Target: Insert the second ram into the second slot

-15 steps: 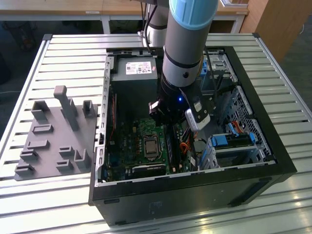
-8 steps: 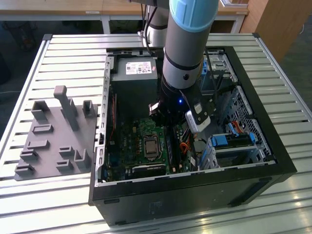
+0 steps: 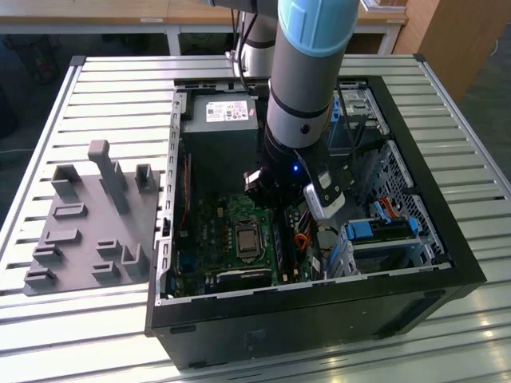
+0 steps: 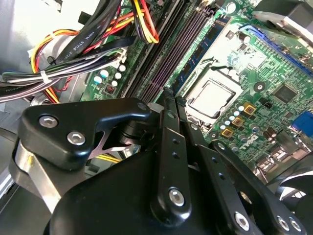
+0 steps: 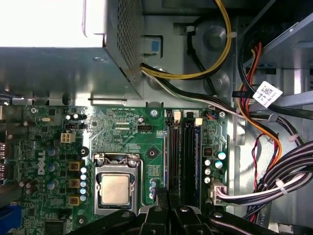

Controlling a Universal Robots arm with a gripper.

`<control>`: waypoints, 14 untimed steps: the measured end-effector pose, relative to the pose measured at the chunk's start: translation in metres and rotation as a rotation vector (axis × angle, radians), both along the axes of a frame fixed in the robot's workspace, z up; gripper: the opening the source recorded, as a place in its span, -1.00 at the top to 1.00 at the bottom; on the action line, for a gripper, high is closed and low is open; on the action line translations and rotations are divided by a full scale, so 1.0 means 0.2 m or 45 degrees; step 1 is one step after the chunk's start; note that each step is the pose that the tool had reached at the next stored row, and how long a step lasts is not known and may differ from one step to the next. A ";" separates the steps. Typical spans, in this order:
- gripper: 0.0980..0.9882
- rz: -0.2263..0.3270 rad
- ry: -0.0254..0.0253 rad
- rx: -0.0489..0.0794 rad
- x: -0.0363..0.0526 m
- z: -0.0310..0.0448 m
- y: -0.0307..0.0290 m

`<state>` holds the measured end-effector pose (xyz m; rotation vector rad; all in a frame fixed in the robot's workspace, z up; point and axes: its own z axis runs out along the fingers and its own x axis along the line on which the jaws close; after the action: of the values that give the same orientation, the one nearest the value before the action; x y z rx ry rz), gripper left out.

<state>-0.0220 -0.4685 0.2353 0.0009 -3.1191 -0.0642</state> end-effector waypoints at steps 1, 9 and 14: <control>0.93 -0.001 -0.0001 0.000 0.001 -0.001 0.000; 0.93 -0.013 -0.0001 0.000 0.014 -0.017 0.000; 0.93 -0.012 -0.0001 0.002 0.016 -0.020 0.000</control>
<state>-0.0188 -0.4684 0.2313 -0.0142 -3.1192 -0.0665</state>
